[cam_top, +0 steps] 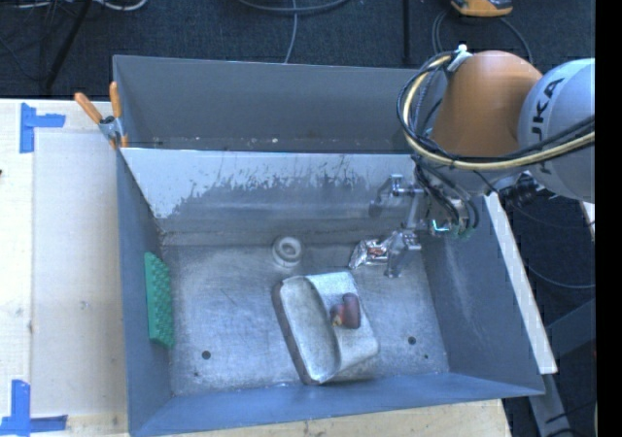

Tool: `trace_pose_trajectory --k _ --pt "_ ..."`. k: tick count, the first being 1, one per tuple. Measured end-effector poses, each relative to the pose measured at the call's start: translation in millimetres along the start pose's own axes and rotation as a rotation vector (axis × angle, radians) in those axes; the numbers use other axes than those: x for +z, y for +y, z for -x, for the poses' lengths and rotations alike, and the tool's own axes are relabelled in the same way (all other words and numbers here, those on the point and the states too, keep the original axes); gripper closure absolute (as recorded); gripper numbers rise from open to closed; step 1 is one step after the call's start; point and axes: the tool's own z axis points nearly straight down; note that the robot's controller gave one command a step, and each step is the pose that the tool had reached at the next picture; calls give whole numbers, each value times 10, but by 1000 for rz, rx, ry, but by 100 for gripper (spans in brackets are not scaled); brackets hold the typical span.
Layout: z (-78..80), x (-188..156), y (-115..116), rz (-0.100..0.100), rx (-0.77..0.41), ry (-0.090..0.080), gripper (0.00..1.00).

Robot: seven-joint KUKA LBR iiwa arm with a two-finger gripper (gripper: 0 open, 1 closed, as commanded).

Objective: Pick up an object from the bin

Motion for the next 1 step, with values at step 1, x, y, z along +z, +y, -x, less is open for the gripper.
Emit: trace_pose_trajectory --k 1 --pt "55 921 -138 0 5 -12 0"
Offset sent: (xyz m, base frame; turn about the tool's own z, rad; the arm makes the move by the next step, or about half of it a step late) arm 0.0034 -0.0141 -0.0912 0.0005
